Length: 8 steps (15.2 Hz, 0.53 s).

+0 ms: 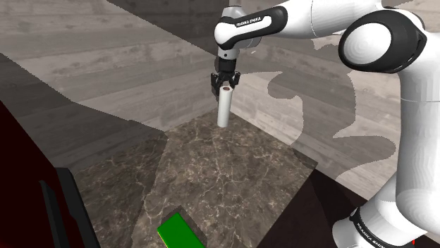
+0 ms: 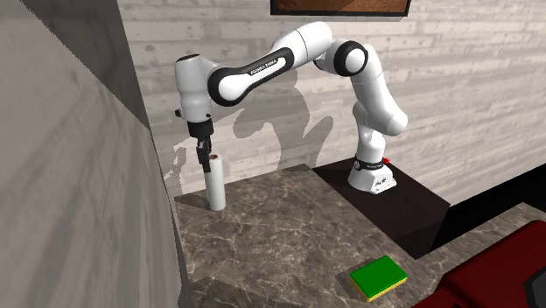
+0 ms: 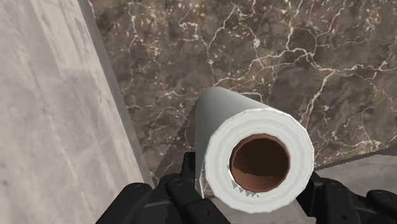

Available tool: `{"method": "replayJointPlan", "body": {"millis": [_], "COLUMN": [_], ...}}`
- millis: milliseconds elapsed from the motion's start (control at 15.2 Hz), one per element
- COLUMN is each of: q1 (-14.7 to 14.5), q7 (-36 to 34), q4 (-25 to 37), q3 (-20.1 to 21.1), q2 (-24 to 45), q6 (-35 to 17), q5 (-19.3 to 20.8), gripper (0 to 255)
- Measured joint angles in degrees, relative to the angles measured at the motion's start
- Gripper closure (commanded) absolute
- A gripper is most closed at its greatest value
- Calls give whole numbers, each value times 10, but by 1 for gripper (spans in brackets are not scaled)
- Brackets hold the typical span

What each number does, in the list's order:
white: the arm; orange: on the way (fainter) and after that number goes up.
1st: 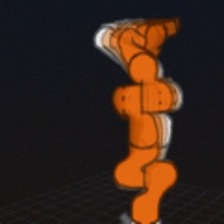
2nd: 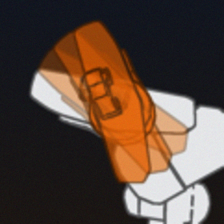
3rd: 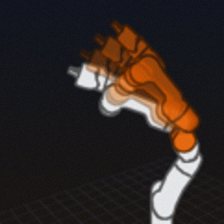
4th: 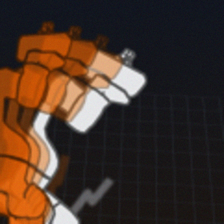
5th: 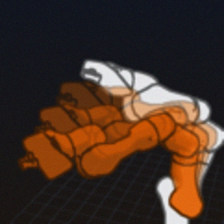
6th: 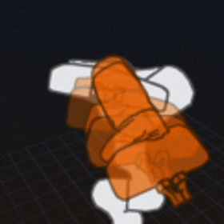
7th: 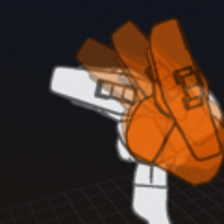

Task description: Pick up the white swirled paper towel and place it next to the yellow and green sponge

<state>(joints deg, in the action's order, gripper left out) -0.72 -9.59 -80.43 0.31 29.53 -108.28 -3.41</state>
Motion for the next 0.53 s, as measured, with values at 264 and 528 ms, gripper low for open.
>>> {"method": "replayJointPlan", "body": {"millis": [264, 528], "q1": [0, 0], "q7": [0, -1], "q4": [0, 16], "q3": [0, 0], "q2": [0, -4], "q6": [0, 20], "q5": [0, 0], "gripper": [255, 255]}}
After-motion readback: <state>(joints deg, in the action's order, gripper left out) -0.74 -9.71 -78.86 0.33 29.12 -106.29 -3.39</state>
